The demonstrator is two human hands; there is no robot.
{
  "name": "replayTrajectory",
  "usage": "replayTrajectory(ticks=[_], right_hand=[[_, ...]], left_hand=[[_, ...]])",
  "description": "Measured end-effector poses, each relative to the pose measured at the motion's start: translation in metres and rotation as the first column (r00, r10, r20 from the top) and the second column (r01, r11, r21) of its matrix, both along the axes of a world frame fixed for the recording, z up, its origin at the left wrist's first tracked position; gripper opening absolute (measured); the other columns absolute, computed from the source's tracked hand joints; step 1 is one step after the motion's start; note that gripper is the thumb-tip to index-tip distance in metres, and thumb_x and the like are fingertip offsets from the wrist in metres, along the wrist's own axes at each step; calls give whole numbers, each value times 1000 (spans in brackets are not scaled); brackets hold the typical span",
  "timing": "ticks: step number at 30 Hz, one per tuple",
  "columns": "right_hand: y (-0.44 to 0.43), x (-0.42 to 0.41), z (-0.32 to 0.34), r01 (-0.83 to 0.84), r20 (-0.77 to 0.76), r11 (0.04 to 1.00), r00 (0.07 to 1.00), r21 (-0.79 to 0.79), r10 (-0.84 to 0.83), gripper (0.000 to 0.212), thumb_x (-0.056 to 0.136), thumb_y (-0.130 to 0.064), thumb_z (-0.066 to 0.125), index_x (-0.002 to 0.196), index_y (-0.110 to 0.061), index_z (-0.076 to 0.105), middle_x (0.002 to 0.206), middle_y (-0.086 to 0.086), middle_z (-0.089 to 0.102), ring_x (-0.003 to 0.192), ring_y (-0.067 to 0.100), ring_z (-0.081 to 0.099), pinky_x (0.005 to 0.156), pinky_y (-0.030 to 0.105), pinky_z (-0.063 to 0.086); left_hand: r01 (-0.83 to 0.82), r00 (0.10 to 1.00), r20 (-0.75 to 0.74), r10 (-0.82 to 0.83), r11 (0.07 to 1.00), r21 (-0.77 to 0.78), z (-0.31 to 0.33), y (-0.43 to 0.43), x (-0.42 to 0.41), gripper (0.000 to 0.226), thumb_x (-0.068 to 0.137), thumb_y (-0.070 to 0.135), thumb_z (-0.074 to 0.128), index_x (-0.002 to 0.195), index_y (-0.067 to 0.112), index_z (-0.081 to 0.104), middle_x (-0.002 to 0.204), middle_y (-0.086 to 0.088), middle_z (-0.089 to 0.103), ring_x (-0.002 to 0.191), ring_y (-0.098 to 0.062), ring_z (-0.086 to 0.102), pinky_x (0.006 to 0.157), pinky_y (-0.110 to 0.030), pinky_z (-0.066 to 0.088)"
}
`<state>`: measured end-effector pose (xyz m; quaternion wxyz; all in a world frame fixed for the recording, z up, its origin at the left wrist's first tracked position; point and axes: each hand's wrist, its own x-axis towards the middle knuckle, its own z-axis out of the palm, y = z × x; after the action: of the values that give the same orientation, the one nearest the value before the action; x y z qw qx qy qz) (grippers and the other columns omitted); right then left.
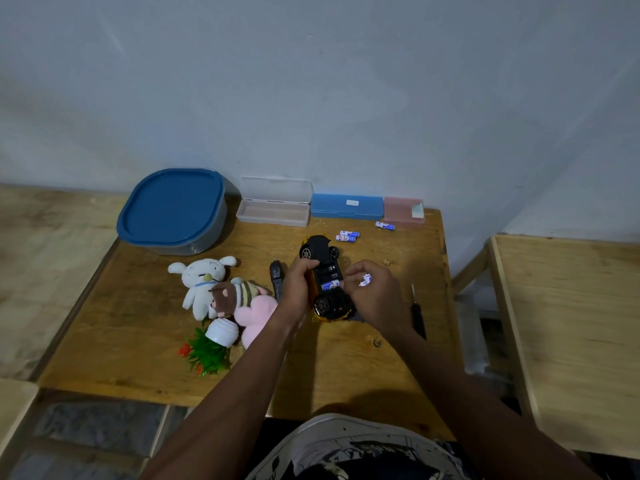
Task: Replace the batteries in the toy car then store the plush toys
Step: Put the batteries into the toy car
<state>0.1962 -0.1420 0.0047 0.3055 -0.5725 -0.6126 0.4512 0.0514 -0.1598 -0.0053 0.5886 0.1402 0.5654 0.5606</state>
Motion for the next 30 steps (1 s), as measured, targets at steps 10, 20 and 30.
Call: replayTrajectory(ticks=[10, 20, 30], right_hand=[[1, -7, 1, 10, 29, 999, 1000, 49, -12, 18, 84, -9, 72, 100, -14, 67, 82, -9, 65, 75, 5, 64, 62, 23, 58], [13, -5, -7, -39, -109, 988, 994, -153, 23, 27, 78, -20, 81, 98, -15, 63, 87, 0, 69, 81, 12, 69, 63, 26, 59], [6, -10, 1, -99, -64, 980, 994, -175, 89, 18, 86, -25, 74, 103, -27, 70, 97, -8, 68, 83, 9, 69, 61, 33, 62]], left_hand=[[73, 981, -183, -56, 993, 88, 3, 2, 4, 40, 77, 29, 55, 114, 15, 62, 107, -15, 67, 98, -32, 64, 83, -47, 52], [99, 982, -169, -86, 993, 68, -1, 2, -2, 34, 81, 28, 53, 112, 18, 64, 103, -13, 69, 96, -31, 66, 80, -45, 52], [149, 987, 62, -147, 988, -27, -12, 7, -19, 45, 95, 26, 46, 128, -2, 58, 116, -26, 66, 103, -36, 65, 91, -47, 52]])
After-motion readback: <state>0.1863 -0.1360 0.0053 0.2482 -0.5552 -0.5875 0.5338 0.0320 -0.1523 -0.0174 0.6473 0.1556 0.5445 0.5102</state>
